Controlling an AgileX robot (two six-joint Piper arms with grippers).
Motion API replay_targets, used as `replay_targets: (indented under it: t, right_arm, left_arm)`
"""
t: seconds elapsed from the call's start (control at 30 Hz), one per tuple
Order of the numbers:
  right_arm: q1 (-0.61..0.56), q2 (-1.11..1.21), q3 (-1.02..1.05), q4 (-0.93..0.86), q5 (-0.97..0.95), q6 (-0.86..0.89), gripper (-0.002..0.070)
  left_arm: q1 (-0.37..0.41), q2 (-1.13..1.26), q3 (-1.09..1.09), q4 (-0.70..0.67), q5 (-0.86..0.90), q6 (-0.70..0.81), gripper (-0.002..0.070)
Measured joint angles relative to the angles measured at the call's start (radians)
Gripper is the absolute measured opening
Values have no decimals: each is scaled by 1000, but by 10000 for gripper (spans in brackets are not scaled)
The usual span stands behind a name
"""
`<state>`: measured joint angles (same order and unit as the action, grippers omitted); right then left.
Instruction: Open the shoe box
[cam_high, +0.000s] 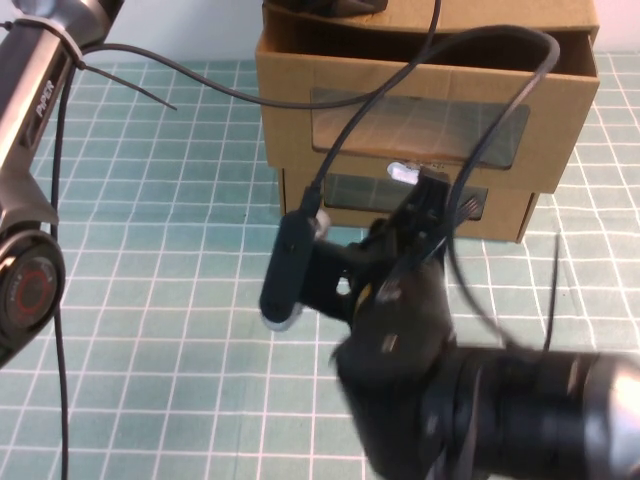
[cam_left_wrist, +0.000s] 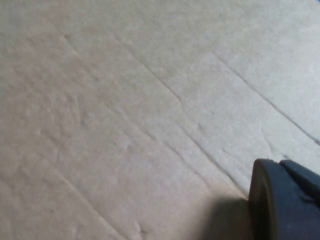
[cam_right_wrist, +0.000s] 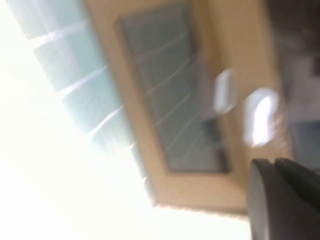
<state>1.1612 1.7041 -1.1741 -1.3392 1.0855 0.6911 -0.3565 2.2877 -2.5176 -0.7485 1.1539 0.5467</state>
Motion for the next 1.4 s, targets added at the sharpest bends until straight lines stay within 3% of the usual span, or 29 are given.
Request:
replay_targets:
  t: [0.27,0.47,0.6,0.8,0.9,1.13,1.4]
  right_arm:
    - [-119,-200,-198,490,-138,-480,-13]
    - [-382,-244,-495,968,15,-1035,-13]
    - [-562,-179,-689,1208,105,-1264,-13]
    - [-685,-85,-795,1267,112,-1329,-10]
    - [-685,-61,-795,1239,122,-1336,41]
    - [-681,-24,-797,1259,120,-1338,293]
    - [-644,23,-797,1272,162,-1382,308]
  left_arm:
    - [1,-7,1,-19,0,10,-7]
    - [13,-70,21,5,20,9,-7]
    - [19,-144,34,91,81,-35,-6]
    - [21,-263,35,230,106,-144,-6]
    - [21,-289,35,242,106,-132,-6]
    - [21,-251,35,150,92,-31,-6]
    - [21,-129,35,27,0,61,-5]
